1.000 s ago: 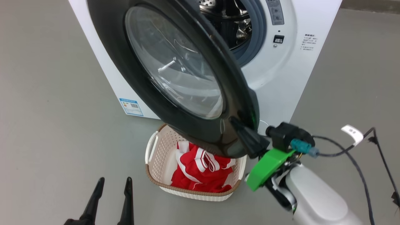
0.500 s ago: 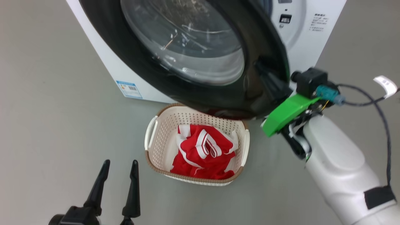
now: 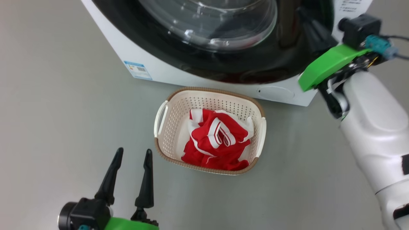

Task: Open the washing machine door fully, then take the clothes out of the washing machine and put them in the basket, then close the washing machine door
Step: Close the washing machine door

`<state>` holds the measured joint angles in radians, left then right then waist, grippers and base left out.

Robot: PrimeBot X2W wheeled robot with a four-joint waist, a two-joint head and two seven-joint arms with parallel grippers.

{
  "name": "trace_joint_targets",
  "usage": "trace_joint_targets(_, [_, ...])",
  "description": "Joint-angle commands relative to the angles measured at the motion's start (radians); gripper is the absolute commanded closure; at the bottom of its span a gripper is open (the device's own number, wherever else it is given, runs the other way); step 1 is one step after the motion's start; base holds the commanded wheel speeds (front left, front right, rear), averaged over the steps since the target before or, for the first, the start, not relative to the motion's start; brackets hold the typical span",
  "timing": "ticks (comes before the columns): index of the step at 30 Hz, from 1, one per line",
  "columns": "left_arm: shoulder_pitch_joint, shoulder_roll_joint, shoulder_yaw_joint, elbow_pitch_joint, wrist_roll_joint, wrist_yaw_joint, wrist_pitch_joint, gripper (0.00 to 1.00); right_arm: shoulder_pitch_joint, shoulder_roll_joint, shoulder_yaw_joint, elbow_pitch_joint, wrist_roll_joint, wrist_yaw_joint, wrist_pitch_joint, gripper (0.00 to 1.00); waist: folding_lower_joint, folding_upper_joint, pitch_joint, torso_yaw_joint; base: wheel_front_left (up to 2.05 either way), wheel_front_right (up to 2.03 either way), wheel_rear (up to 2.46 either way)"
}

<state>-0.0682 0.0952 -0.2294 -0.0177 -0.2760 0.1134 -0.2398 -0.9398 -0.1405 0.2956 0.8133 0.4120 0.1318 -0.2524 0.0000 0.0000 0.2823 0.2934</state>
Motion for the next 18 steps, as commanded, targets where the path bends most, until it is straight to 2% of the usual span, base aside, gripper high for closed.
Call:
trace_joint_targets(1, [-0.035,0.005,0.026,-0.014,-0.009,-0.006,-0.011,0.0,-0.035,-0.003,-0.011,-0.011,-0.011,-0.001,-0.009,1.0,0.0,0.0,0.022,0.018,0.0,0.0,0.0])
trace_joint_targets(12, [-0.063,-0.009,0.023,0.017,-0.012,-0.02,-0.02,0.0,-0.091,-0.033,-0.116,0.002,-0.048,-0.001,-0.009,1.0,0.0,0.0,0.037,0.032,0.0,0.0,0.0])
trace_joint_targets(18, [-0.066,-0.012,0.023,0.027,-0.007,-0.024,-0.021,0.0,-0.09,-0.029,-0.141,0.006,-0.065,-0.001,-0.009,1.0,0.0,0.0,0.031,0.033,0.0,0.0,0.0])
